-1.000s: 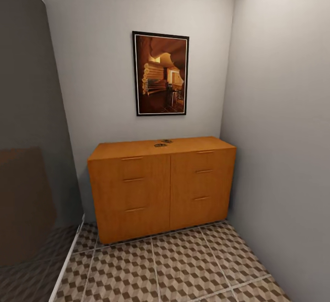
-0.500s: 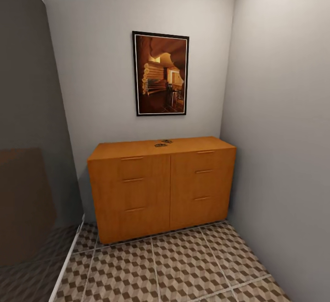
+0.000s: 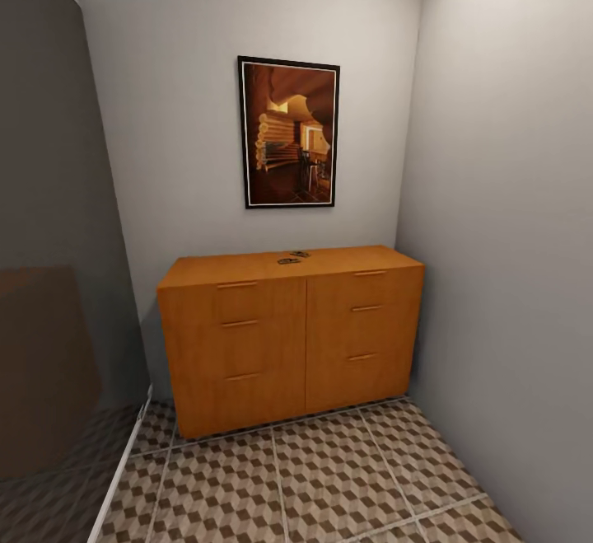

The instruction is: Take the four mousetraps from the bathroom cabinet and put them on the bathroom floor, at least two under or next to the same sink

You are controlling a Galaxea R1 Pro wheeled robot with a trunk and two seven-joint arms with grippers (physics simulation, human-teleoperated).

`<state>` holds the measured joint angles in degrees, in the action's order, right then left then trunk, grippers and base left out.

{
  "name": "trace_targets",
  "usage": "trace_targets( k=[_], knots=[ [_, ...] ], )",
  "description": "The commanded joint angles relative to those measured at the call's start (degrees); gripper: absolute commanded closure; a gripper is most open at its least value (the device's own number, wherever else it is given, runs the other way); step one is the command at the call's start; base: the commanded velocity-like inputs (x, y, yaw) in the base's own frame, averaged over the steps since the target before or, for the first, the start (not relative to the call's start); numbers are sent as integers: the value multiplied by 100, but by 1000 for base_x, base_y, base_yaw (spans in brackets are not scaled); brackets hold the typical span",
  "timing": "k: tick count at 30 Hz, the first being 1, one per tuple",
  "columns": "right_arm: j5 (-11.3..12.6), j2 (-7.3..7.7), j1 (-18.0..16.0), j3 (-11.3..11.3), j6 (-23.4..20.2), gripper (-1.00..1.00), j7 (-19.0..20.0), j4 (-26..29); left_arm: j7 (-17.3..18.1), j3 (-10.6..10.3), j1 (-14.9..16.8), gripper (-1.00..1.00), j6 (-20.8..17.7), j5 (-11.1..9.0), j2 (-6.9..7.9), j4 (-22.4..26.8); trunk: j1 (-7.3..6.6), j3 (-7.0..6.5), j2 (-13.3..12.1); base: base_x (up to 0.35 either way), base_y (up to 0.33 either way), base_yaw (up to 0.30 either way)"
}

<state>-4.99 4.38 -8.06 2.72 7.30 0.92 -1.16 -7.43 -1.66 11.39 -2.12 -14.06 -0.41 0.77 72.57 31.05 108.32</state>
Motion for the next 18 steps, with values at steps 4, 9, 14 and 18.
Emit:
trace_targets(
  k=[4,9,14,18],
  knots=[
    [-77,19,-8,34,-162,-100,30,199,-17,-69,9,-100,-70,3,-84,422,-1,6,3,0,0,0],
    [-70,33,-4,38,-1251,-100,64,1422,-34,-173,12,-100,-276,206,-124,1650,-1,6,3,0,0,0],
    [-14,42,-3,79,-2503,-100,90,3139,-32,-215,13,-100,-950,579,-135,2873,-1,6,3,0,0,0],
    [-13,41,-3,96,-3329,-100,90,4410,-25,-232,13,-100,-1704,821,-144,4002,-1,6,3,0,0,0]
  ],
)
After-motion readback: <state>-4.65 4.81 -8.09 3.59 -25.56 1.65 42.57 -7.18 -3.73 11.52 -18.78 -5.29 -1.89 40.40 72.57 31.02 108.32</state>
